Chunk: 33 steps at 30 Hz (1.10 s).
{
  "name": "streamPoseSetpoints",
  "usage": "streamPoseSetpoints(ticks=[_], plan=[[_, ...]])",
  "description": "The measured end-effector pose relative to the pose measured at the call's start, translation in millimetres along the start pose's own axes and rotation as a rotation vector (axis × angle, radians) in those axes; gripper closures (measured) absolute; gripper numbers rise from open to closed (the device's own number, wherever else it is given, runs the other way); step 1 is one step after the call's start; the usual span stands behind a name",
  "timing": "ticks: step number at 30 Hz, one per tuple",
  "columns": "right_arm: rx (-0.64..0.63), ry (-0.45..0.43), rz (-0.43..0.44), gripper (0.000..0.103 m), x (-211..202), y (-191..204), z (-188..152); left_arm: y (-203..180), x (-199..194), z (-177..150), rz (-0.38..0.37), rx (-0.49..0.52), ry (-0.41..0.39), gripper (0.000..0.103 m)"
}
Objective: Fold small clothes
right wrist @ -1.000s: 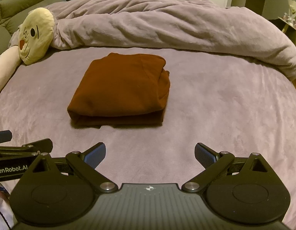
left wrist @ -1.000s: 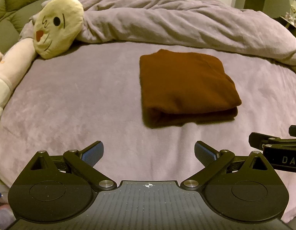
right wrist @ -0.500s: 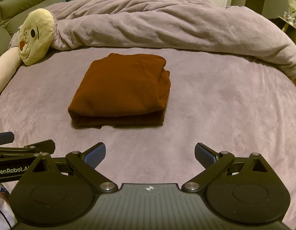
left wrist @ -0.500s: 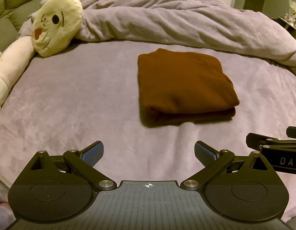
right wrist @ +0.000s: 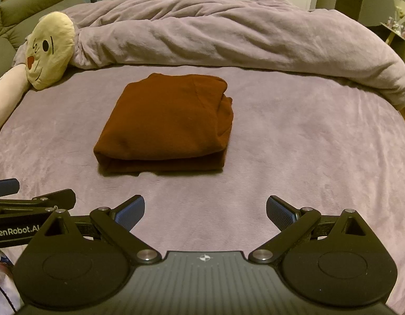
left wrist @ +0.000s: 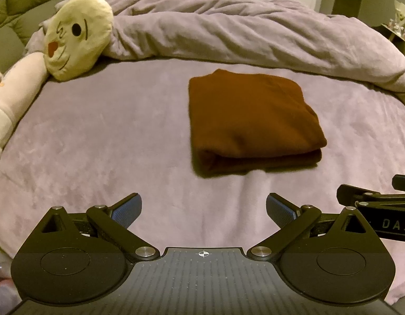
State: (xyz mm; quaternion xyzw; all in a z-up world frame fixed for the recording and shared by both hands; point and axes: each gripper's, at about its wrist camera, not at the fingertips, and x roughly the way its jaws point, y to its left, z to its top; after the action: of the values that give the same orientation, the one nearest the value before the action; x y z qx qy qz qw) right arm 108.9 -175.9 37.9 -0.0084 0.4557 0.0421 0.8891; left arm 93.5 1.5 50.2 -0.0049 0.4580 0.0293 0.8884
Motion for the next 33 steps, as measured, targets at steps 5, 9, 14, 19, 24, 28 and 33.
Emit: streamPoseSetpoints(ticks=[5, 9, 14, 19, 24, 28, 33], plan=[[-0.001, -0.001, 0.001, 0.004, -0.7, -1.1, 0.6, 0.4, -1.1, -0.9, 0.001, 0.007, -0.006, 0.0], [-0.001, -0.002, 0.002, 0.004, -0.7, -1.7, 1.3, 2.0, -0.5, 0.5, -0.001, 0.01, -0.002, 0.0], [-0.005, 0.0, -0.001, 0.004, -0.4, -1.6, 1.6, 2.1, 0.7, 0.6, 0.009, 0.016, 0.003, 0.0], [-0.008, -0.001, -0.005, 0.004, -1.7, -1.2, 3.5, 2.9, 2.1, 0.4, 0.006, 0.013, 0.006, 0.0], [-0.011, 0.001, -0.009, 0.004, -2.0, -0.7, 3.9, 1.2, 2.9, 0.6, 0.01, 0.018, 0.009, 0.0], [-0.01, 0.002, -0.009, 0.004, -2.1, 0.6, 4.6, 0.8, 5.4, 0.9, 0.008, 0.019, 0.016, 0.0], [-0.011, 0.003, -0.011, 0.004, -1.2, 1.8, 5.3, 1.0, 8.6, 0.7, 0.002, 0.027, 0.024, 0.0]])
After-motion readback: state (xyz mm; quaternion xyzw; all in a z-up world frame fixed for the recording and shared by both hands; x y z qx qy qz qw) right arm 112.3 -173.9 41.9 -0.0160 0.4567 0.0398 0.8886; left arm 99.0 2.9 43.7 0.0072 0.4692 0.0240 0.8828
